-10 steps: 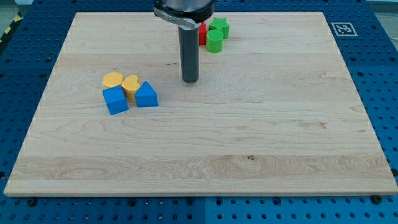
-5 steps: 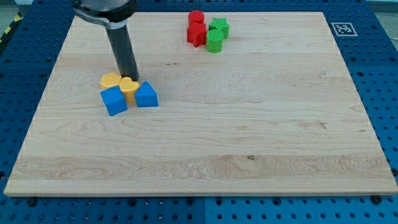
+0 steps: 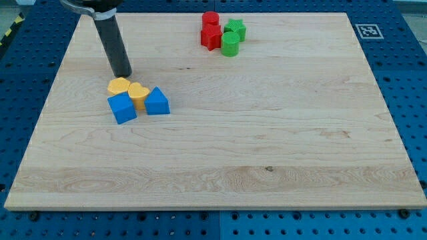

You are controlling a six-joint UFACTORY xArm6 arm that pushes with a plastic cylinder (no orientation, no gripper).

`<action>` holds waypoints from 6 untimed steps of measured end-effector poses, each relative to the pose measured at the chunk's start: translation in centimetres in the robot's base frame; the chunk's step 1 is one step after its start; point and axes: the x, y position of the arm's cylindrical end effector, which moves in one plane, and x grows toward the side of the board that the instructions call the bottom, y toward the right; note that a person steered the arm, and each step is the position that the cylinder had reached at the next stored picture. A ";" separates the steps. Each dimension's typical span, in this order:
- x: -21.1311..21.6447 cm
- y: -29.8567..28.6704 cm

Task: Move the group of blocks down a bit

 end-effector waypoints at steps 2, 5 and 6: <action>3.1 0.0; 3.3 1.0; 3.7 1.0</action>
